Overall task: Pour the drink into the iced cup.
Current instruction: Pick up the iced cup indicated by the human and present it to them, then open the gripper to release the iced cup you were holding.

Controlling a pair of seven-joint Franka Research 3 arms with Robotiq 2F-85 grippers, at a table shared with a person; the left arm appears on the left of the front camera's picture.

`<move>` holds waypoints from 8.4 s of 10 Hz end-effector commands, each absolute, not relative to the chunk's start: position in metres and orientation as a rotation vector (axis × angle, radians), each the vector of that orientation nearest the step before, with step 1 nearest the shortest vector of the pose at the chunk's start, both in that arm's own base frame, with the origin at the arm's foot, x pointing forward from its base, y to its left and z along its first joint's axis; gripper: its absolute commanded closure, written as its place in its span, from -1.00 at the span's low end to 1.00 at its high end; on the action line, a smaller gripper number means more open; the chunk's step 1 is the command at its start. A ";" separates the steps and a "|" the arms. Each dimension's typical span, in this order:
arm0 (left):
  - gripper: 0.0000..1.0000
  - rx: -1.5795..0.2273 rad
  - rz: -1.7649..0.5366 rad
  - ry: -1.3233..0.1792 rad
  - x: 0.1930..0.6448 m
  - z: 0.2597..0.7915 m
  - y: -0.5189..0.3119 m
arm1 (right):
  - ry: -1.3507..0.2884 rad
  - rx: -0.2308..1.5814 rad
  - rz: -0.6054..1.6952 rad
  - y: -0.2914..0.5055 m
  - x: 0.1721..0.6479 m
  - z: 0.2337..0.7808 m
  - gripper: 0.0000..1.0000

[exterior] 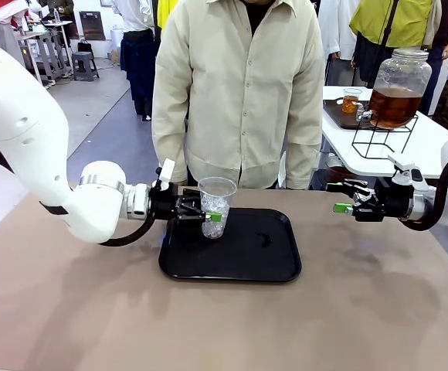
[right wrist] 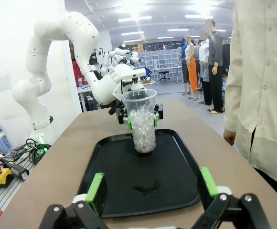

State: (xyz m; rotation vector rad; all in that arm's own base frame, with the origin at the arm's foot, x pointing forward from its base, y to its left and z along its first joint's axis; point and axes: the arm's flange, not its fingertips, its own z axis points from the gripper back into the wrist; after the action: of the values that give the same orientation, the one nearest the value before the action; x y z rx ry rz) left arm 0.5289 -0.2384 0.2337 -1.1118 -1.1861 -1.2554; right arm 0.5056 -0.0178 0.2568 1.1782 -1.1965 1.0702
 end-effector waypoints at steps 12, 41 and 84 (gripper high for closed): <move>-0.24 -1.091 -1.230 -1.221 0.546 0.357 -0.255 | -1.192 1.178 1.073 -0.016 0.506 0.260 -1.00; -0.24 -1.091 -1.230 -1.221 0.546 0.357 -0.255 | -1.192 1.178 1.073 -0.016 0.506 0.260 -1.00; -1.00 -1.087 -1.186 -1.232 0.516 0.300 -0.077 | -1.192 1.178 1.073 -0.016 0.506 0.260 -1.00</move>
State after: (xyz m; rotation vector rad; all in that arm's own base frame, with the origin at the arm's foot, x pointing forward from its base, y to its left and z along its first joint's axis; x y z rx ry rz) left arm 0.5172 -0.0767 0.2959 -1.0914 -1.2270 -1.1816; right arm 0.5057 -0.0177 0.2568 1.1783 -1.1965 1.0704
